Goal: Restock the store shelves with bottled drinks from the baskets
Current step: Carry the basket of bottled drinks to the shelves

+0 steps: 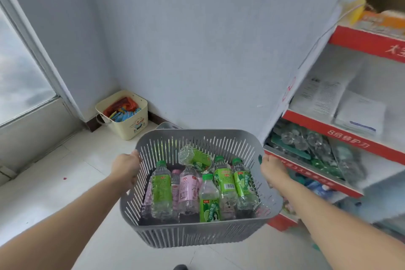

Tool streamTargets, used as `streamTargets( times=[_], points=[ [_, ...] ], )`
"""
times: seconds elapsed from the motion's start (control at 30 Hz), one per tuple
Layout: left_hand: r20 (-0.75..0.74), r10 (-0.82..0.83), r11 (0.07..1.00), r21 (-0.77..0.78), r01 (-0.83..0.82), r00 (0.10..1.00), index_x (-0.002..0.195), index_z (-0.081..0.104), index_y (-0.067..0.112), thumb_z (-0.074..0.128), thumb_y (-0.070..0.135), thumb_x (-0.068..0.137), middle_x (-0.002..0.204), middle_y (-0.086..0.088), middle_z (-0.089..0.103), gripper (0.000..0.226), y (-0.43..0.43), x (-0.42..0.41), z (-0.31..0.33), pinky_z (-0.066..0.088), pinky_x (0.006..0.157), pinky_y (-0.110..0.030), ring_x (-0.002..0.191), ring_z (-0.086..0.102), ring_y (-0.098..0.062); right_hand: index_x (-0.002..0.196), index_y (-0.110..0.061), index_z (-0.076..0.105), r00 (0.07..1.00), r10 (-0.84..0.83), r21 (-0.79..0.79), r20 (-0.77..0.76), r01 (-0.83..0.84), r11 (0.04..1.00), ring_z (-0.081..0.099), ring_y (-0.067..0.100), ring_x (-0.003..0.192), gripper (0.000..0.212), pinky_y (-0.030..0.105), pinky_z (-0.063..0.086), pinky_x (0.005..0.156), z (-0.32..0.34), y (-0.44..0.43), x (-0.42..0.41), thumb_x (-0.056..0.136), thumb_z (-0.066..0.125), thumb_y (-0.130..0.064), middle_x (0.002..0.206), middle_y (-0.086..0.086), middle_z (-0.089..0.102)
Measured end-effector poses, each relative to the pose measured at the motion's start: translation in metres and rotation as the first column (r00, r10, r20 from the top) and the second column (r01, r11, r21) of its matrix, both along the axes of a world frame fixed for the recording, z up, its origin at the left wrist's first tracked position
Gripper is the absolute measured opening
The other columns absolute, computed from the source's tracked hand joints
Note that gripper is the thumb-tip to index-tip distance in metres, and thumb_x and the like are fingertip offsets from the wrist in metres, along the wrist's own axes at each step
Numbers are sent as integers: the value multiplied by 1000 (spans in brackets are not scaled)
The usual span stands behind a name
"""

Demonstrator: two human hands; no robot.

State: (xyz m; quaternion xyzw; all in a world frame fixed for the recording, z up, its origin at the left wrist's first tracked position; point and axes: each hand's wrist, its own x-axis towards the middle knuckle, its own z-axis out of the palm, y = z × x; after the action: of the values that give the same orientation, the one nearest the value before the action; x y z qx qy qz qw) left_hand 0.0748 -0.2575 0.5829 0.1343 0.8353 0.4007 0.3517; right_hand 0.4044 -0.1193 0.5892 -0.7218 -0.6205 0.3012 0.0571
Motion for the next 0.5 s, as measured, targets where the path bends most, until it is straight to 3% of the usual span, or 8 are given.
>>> streamTargets(
  times=[0.1,0.17,0.27,0.37,0.43,0.5],
  points=[
    [16,-91,996,0,91,996,100,57,-4,34,36,103,57,-4,34,47,-13,31,17,25,41,-21,43,29,-13,123,3,49,998,-61,1,-14,61,998,50,24,74,44,32,42,68,19,-37,41,104,19,-23,91,16,52],
    [23,-164,986,-3,164,986,98,57,-3,34,36,103,57,-4,34,45,-18,52,24,25,40,-22,44,29,-13,117,6,50,992,-122,-13,-16,122,992,52,27,76,45,34,44,72,31,-64,67,103,17,-22,82,17,51],
    [-11,-290,957,-25,290,957,95,55,-2,35,32,103,58,-6,37,40,-22,87,35,25,33,-19,43,30,-14,113,7,53,966,-256,-32,-27,255,966,51,24,60,51,30,46,63,42,-103,109,103,16,-27,78,21,53],
    [-58,-431,902,-33,430,901,90,55,-2,33,22,104,59,-8,39,35,-19,125,43,27,31,-20,43,34,-16,114,2,54,916,-402,-27,-10,402,915,53,24,60,52,26,41,56,52,-145,149,103,17,-33,84,19,56],
    [-72,-513,858,-23,513,855,76,52,2,34,18,103,58,-9,41,36,-18,152,44,33,39,-25,45,37,-17,113,-1,51,863,-504,-11,-41,504,864,55,24,63,51,27,42,59,57,-175,174,103,17,-38,89,20,59],
    [-66,-611,789,33,614,789,67,49,11,39,16,100,63,-5,46,35,-19,182,46,44,54,-30,52,43,-18,125,2,50,811,-579,27,-85,583,812,59,28,84,56,30,43,71,62,-202,201,104,17,-38,106,23,59]
  ],
)
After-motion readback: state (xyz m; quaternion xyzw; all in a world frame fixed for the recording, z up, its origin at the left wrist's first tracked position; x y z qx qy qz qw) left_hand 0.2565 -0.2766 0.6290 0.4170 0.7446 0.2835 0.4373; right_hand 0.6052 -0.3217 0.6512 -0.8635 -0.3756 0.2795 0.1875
